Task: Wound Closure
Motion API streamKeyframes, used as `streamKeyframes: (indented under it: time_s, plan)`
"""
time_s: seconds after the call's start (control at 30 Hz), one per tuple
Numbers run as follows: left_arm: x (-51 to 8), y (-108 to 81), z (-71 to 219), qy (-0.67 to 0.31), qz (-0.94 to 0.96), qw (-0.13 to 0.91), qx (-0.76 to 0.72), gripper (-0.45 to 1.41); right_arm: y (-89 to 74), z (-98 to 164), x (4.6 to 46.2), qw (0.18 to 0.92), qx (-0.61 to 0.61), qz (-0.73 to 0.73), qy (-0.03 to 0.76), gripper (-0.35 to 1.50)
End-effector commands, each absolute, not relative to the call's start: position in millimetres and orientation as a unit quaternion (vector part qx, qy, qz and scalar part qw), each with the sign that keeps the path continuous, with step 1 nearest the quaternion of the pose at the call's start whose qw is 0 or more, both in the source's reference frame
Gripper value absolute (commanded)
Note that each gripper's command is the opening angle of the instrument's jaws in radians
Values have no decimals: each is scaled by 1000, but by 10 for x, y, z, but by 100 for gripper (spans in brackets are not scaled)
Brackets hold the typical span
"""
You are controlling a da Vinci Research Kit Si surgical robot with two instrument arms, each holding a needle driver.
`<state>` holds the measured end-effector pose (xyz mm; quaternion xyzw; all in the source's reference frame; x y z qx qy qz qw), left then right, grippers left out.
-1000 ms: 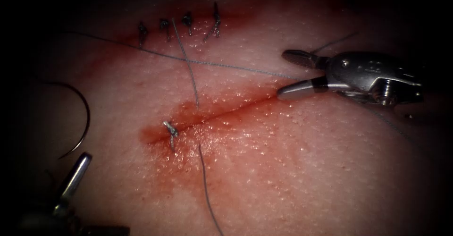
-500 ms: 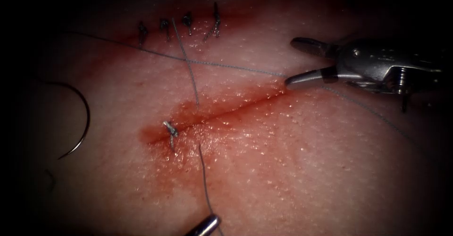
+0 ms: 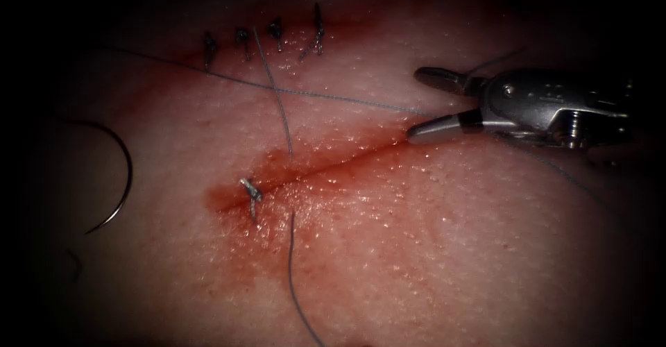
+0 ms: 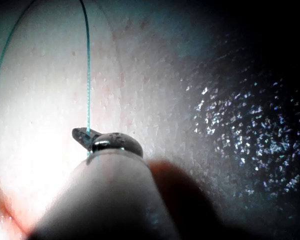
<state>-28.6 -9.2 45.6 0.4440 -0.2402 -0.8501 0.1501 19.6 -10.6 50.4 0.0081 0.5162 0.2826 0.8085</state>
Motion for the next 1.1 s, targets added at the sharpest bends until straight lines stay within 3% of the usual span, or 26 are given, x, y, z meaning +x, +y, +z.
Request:
streamKeyframes:
  time_s: [0.03, 0.17, 0.3, 0.53, 0.97, 1.1]
  plan:
    - [-282, -84, 464, -236, -853, 147, 441, -45, -116, 506, 203, 805, 23, 249, 537, 131]
    - [-274, -63, 470, -233, -855, 143, 441, -45, -132, 496, 213, 790, 50, 164, 589, 98]
    - [-273, -52, 471, -233, -855, 145, 441, -45, -140, 490, 236, 779, 46, 108, 616, 98]
    - [-252, -40, 453, -223, -851, 149, 451, -45, -152, 487, 315, 735, 32, -3, 677, 94]
    - [-247, -38, 453, -216, -853, 156, 448, -45, -174, 498, 363, 721, 41, -44, 690, 93]
    - [-247, -38, 454, -214, -854, 158, 447, -45, -180, 494, 379, 720, 42, -46, 692, 79]
